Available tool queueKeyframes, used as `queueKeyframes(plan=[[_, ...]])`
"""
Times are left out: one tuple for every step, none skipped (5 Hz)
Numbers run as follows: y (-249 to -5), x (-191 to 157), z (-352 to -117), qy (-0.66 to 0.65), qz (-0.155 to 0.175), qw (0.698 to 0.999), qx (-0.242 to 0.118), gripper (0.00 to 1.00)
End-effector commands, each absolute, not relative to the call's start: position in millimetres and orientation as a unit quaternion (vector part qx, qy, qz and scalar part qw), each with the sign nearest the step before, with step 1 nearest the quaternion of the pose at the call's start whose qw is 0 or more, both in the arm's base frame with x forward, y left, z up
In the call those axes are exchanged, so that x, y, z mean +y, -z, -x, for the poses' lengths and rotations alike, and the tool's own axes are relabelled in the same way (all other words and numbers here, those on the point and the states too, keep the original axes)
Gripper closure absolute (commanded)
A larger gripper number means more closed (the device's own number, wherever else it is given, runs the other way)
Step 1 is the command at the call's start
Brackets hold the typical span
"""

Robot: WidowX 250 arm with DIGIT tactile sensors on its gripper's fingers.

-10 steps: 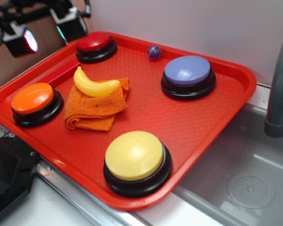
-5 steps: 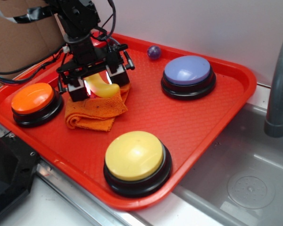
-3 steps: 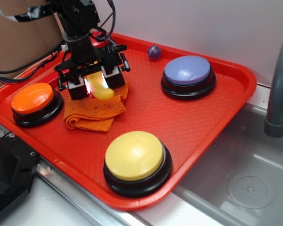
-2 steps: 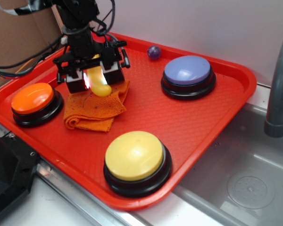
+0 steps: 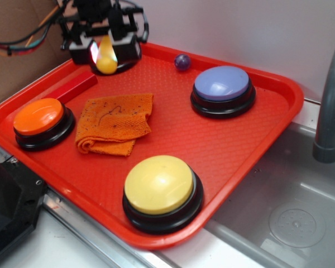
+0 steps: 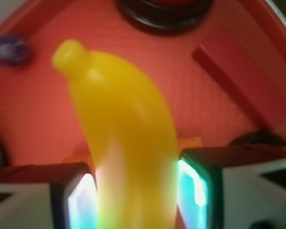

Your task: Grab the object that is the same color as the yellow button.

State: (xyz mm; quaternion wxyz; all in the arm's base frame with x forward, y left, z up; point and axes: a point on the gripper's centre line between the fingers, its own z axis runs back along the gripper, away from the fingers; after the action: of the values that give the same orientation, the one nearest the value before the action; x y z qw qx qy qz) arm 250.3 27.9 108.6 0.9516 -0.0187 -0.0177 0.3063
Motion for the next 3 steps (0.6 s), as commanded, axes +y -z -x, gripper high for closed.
queueKeyframes(plan=[[-184.3, 39.7, -269.4, -0.162, 0.025, 0.982, -0.091, 1.00], [-194.3, 36.9, -273.3, -0.126, 0.019, 0.987, -0.098, 1.00], [-188.8, 38.9, -273.3, -0.143, 0.042, 0.986, -0.074, 1.00]])
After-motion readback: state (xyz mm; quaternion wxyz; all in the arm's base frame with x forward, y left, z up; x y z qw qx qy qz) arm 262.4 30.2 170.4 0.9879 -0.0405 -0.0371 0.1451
